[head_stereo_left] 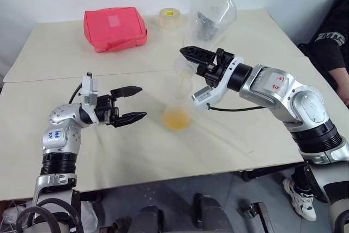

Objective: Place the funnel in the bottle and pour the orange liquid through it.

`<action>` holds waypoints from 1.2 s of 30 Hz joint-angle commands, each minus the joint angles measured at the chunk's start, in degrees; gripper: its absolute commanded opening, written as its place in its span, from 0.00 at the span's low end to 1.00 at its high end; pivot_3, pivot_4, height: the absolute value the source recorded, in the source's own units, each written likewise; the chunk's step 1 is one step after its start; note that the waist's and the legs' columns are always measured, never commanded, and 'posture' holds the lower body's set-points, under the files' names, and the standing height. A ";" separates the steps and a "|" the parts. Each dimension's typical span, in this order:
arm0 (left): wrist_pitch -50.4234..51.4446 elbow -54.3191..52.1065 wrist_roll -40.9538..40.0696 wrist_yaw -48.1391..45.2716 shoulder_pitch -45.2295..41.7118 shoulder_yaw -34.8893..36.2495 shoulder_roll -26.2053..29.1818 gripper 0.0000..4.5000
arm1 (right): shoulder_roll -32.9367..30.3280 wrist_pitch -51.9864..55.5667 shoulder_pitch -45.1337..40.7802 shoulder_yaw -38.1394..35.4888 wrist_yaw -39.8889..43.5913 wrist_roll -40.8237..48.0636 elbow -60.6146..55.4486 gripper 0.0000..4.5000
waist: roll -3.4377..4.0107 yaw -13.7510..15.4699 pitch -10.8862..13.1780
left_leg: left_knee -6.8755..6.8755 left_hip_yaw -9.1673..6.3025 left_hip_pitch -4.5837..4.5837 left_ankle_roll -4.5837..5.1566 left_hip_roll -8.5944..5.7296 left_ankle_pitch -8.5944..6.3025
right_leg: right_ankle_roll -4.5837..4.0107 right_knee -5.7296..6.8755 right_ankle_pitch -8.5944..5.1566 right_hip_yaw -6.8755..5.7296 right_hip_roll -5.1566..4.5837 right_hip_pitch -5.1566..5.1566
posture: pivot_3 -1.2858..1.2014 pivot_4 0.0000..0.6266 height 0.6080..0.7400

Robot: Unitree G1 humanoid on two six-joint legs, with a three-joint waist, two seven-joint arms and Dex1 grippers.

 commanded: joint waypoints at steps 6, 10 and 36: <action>-0.35 -0.55 -1.18 -0.64 -1.67 0.53 0.08 1.00 | -0.81 -0.31 -0.79 -2.32 -1.41 -0.07 -1.35 0.54 | 0.00 0.00 0.00 | 0.00 0.00 0.00 0.00 0.00 0.00 | 0.00 0.00 0.00 0.00 0.00 0.00 | 0.52 0.24 1.00; -0.42 -0.35 -1.05 -0.84 -1.76 0.40 -0.02 1.00 | -0.65 0.04 -0.42 -2.38 -0.96 0.12 -1.93 0.54 | 0.00 -0.01 0.00 | 0.00 0.00 0.00 0.00 0.00 0.00 | 0.00 0.00 0.00 0.00 0.00 0.00 | 0.52 0.24 1.00; -1.54 7.90 1.00 -3.81 -8.97 -2.35 -1.15 1.00 | 22.38 58.43 9.83 -36.25 12.00 48.80 -7.43 0.54 | 0.00 0.27 0.00 | 0.15 -0.22 0.00 0.00 -0.06 0.00 | -0.01 0.25 0.01 -0.10 -0.04 0.05 | 0.52 0.24 1.00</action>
